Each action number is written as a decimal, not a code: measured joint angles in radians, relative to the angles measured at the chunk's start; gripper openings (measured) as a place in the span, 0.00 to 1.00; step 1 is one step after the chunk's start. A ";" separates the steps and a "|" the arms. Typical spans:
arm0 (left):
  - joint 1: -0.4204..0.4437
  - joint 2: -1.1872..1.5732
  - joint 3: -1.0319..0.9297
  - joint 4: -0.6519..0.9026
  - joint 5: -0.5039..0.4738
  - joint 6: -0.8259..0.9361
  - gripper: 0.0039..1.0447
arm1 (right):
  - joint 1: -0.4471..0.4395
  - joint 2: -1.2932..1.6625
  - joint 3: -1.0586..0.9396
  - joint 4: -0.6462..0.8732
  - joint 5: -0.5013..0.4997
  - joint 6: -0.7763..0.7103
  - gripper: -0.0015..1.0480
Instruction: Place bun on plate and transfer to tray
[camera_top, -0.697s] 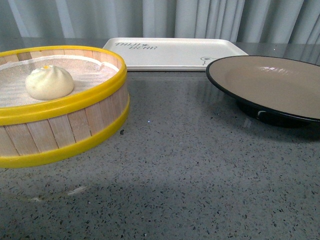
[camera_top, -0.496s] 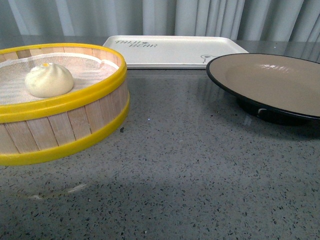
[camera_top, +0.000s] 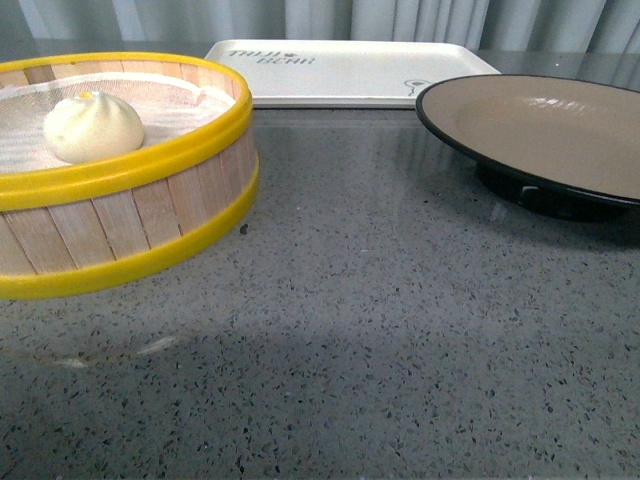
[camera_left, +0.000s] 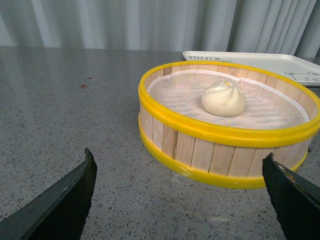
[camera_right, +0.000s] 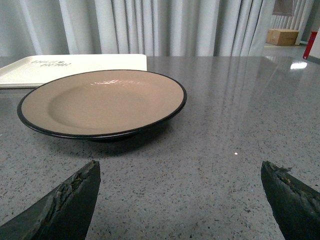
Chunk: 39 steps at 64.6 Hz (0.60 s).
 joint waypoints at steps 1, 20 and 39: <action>0.000 0.000 0.000 0.000 0.000 0.000 0.94 | 0.000 0.000 0.000 0.000 0.000 0.000 0.91; -0.017 0.231 0.159 -0.336 -0.084 -0.071 0.94 | 0.000 0.000 0.000 0.000 0.000 0.000 0.91; 0.041 0.423 0.392 -0.226 -0.055 -0.134 0.94 | 0.000 0.000 0.000 0.000 0.000 0.000 0.91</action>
